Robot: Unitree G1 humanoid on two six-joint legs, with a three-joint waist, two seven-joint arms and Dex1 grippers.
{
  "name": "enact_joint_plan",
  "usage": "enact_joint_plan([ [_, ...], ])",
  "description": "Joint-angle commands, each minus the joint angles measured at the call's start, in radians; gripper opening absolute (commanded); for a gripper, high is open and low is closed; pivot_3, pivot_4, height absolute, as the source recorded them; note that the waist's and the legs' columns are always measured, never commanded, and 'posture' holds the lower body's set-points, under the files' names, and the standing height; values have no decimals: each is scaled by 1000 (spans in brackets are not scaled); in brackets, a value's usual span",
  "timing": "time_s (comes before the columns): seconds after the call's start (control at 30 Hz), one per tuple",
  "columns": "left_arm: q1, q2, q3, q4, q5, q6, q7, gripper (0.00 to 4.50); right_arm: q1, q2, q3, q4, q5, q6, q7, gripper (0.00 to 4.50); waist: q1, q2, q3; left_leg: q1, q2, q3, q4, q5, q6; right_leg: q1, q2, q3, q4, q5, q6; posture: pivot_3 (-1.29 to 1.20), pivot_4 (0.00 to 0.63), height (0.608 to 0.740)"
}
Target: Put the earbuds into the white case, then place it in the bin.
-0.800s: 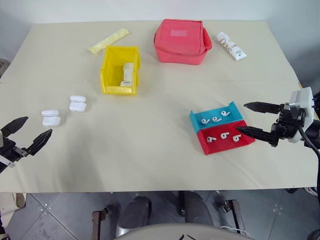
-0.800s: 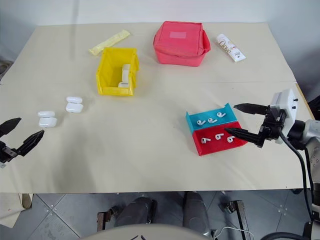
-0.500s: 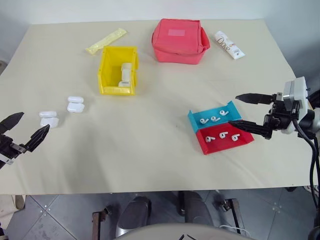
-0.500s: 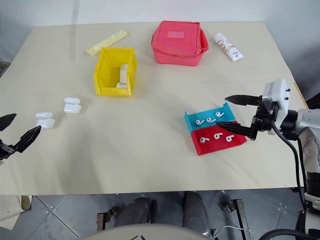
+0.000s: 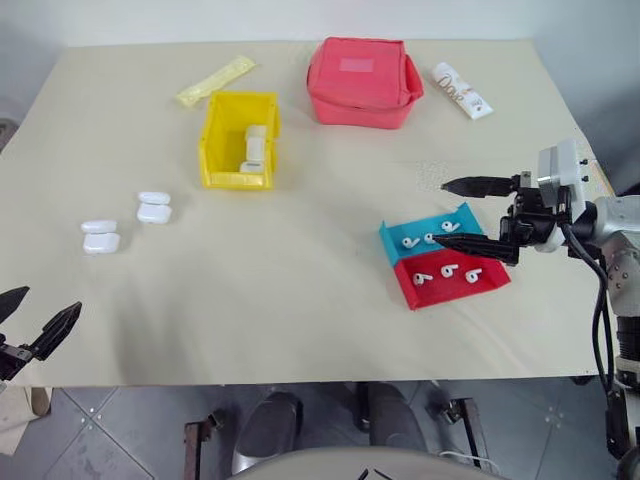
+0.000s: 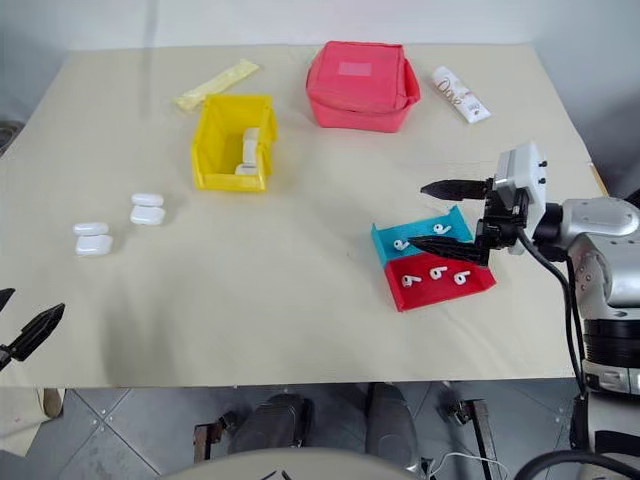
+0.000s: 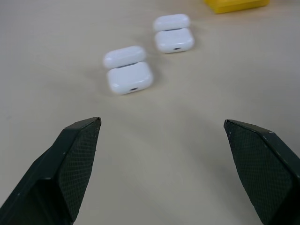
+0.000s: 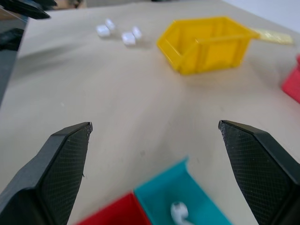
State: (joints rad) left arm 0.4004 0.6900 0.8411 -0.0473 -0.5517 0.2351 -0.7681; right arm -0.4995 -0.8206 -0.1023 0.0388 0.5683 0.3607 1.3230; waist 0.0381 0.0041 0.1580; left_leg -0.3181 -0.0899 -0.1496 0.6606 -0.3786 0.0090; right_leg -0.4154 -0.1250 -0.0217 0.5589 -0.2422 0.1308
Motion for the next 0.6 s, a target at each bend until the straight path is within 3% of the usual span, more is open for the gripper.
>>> enact_joint_plan([
  [0.03, -49, 27, 9, -71, 0, 84, 111, 4469, -28, 1, -7, -8, -1, -16, 14, 4500, 8, -1, 0, 0, 0, 0, 0, 0, -1, 0, 0, 0, 0, 0, 0, 0, 150, 740],
  [0.2, -215, 113, -84, -162, -1, 428, 337, 4469, -38, 10, 4, -15, 0, -14, 15, 4500, 14, -1, 0, 0, -1, 0, 0, 2, 1, -1, 2, 0, 0, 3, 5, 0, 150, 740],
  [0.37, -450, 242, -251, -96, 22, 798, 457, 4469, -13, 12, 0, -28, -1, -15, 14, 4500, 5, -1, 0, 0, 2, 1, 0, 2, -1, -2, 7, 2, 5, 3, 5, 0, 150, 740],
  [0.6, -711, 291, -406, 65, 80, 1030, 512, 4469, 21, 5, -9, -65, 4, -5, 6, 4500, -19, -4, -2, 1, 2, 5, -7, 4, -5, -8, 9, 5, 9, 2, 3, 0, 150, 740],
])
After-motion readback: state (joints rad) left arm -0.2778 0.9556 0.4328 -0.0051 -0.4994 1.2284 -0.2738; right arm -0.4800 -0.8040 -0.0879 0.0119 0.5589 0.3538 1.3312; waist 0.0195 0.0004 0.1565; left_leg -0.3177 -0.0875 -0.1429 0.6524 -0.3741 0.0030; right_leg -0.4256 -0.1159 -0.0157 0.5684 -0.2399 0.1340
